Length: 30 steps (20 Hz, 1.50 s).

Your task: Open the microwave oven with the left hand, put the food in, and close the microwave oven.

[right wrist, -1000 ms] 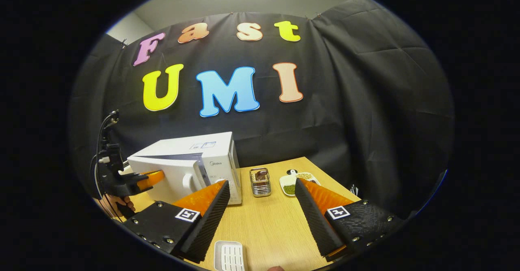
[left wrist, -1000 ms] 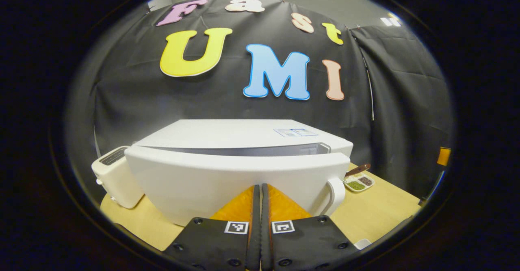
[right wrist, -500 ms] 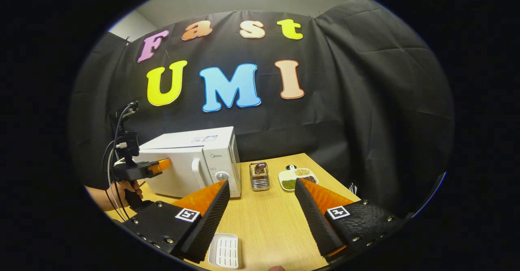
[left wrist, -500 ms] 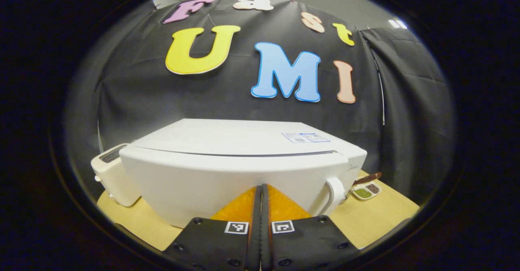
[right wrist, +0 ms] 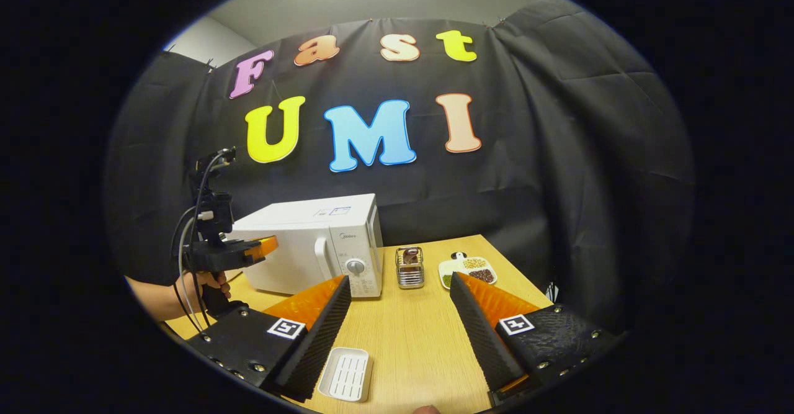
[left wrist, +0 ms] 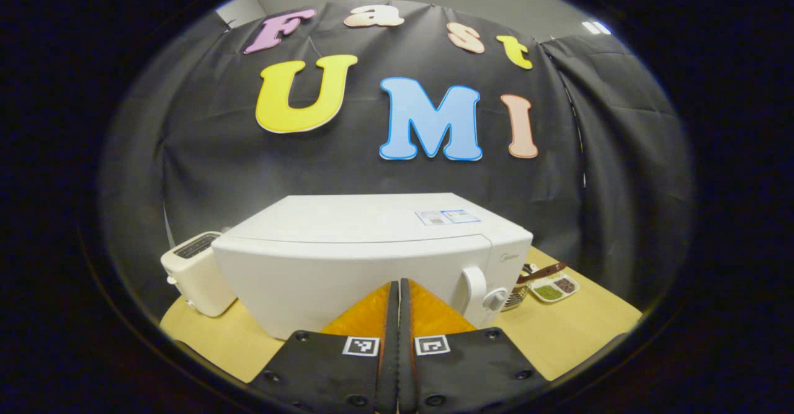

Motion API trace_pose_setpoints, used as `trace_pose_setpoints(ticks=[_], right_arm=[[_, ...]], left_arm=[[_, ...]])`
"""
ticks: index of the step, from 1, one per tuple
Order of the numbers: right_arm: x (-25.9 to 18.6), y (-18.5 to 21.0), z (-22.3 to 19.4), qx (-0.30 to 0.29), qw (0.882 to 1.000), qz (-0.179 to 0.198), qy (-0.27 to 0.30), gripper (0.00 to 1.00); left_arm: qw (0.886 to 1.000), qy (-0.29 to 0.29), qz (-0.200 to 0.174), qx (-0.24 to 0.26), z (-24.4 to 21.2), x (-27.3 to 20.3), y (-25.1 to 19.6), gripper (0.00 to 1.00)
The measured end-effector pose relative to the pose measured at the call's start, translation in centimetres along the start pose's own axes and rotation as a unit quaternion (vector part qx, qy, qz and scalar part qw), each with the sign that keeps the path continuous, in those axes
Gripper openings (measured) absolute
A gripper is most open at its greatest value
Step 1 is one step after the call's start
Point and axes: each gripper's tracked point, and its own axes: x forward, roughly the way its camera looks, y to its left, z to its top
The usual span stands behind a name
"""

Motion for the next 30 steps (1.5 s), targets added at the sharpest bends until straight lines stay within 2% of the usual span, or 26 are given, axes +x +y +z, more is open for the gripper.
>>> trace_pose_setpoints(ticks=[4, 8, 10, 13, 16, 22, 26, 28, 30], right_arm=[[-1.2, 0.2, 1.0, 0.000, 0.999, 0.031, -0.007, 0.98], [-2.4, 1.3, 3.3, -0.016, 0.998, 0.053, -0.039, 0.98], [-3.3, 2.5, 4.0, -0.026, 0.996, 0.063, -0.051, 0.98], [-4.6, 4.4, 4.4, -0.034, 0.995, 0.077, -0.061, 0.98], [-6.3, 6.4, 4.5, -0.024, 0.994, 0.082, -0.067, 0.98], [-8.5, 8.7, 5.3, -0.026, 0.993, 0.071, -0.096, 0.98], [-9.9, 9.6, 6.4, -0.017, 0.991, 0.064, -0.117, 0.98], [-10.1, 10.2, 6.9, -0.011, 0.990, 0.069, -0.120, 0.98], [-10.3, 9.4, 7.3, -0.020, 0.990, 0.056, -0.126, 0.98]], left_arm=[[0.999, -0.032, 0.034, 0.009, 2.6, -6.5, -0.3, 0.06], [0.995, -0.056, 0.078, 0.006, 5.0, -13.5, 0.8, 0.07], [0.993, -0.074, 0.091, 0.004, 6.2, -16.7, 1.6, 0.07], [0.992, -0.086, 0.091, 0.004, 7.0, -22.0, 2.2, 0.07], [0.990, -0.100, 0.095, 0.017, 7.5, -26.9, 2.9, 0.48], [0.985, -0.134, 0.101, 0.050, 8.3, -33.4, 4.4, 0.96], [0.987, -0.140, 0.083, 0.021, 8.2, -34.7, 4.4, 0.94], [0.984, -0.151, 0.091, 0.012, 8.4, -35.6, 5.2, 0.97], [0.985, -0.153, 0.085, 0.006, 8.4, -35.8, 5.3, 0.95]])
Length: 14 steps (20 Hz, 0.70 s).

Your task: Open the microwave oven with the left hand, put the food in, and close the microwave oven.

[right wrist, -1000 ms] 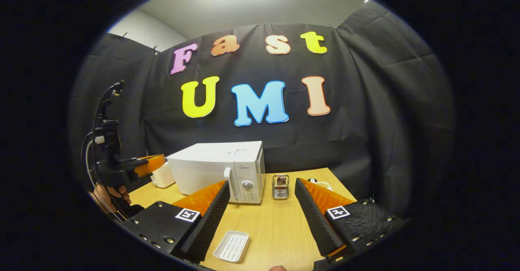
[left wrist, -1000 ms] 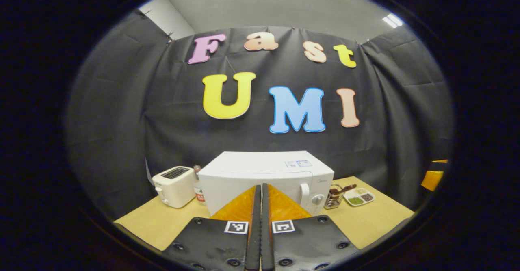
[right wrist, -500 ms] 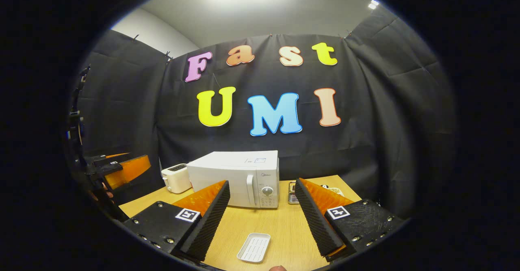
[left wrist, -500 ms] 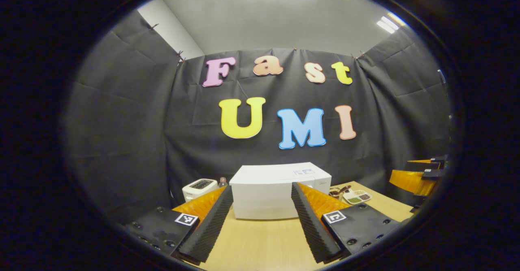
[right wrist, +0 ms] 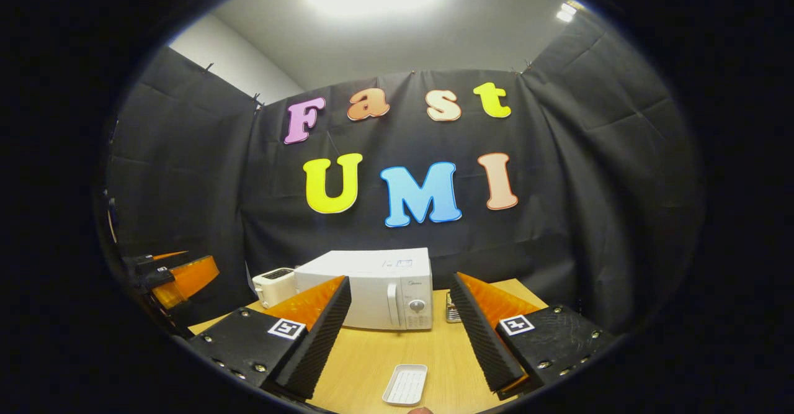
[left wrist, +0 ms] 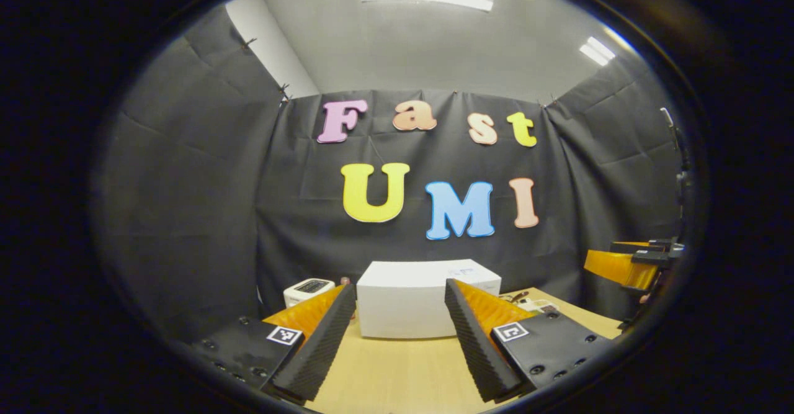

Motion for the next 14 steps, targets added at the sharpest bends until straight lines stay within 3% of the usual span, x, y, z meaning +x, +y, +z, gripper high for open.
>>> trace_pose_setpoints(ticks=[14], right_arm=[[-1.5, -1.0, 0.4, -0.018, 0.999, -0.029, -0.009, 0.98]], left_arm=[[1.000, -0.007, -0.013, 0.022, 0.9, 0.1, -0.2, 0.95]])
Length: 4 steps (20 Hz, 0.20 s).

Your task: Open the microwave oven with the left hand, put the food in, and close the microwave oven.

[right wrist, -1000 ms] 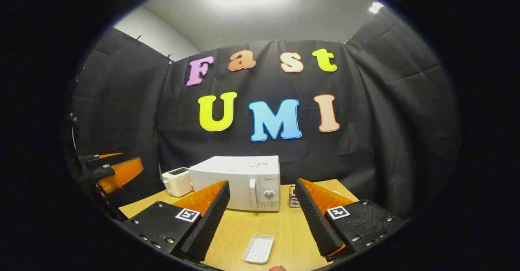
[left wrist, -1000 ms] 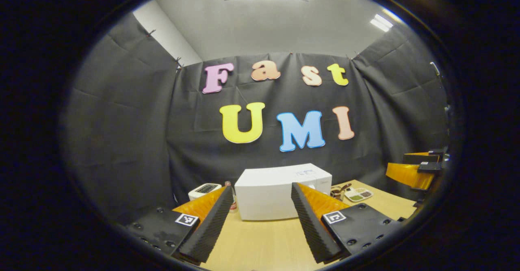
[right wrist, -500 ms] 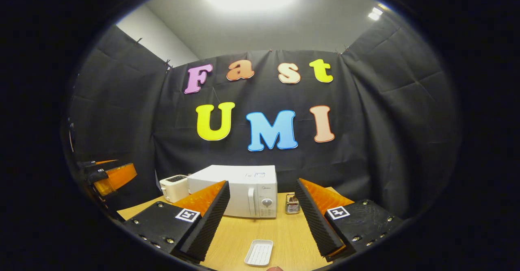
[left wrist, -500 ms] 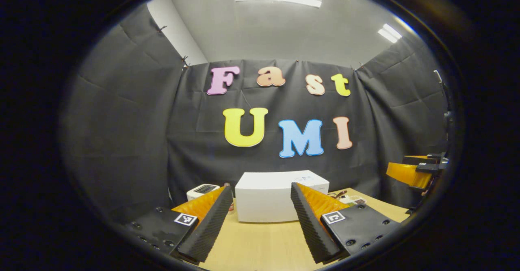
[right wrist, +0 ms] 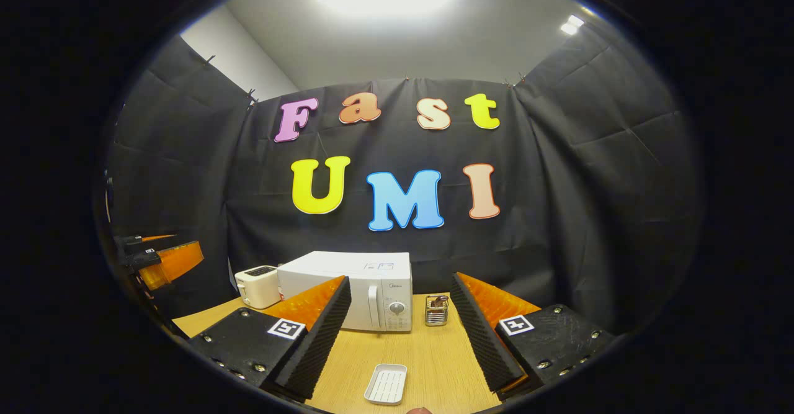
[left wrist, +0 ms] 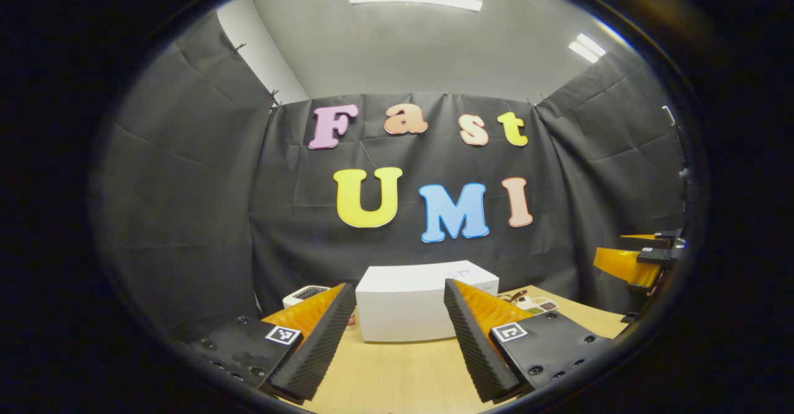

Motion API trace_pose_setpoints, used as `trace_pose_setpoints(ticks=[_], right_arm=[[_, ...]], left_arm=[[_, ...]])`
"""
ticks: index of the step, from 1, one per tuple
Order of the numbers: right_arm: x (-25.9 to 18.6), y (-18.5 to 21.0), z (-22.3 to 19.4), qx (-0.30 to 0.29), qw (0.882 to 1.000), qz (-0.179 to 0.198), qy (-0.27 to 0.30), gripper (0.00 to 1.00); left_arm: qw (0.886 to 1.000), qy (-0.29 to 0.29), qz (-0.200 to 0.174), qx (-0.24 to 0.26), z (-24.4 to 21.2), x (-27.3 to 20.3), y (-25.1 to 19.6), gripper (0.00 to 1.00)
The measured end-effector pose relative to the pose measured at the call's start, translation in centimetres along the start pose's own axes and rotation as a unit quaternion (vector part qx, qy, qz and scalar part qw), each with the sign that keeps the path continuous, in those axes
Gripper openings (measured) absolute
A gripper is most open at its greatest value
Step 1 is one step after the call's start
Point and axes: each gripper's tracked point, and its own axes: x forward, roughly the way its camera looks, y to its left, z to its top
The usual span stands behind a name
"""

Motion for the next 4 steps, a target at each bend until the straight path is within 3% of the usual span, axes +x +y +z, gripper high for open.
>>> trace_pose_setpoints(ticks=[4], right_arm=[[-0.08, -0.13, 0.97, -0.002, 1.000, 0.000, -0.010, 0.98]], left_arm=[[1.000, -0.002, 0.003, -0.005, 0.22, -0.12, -0.07, 0.96]])
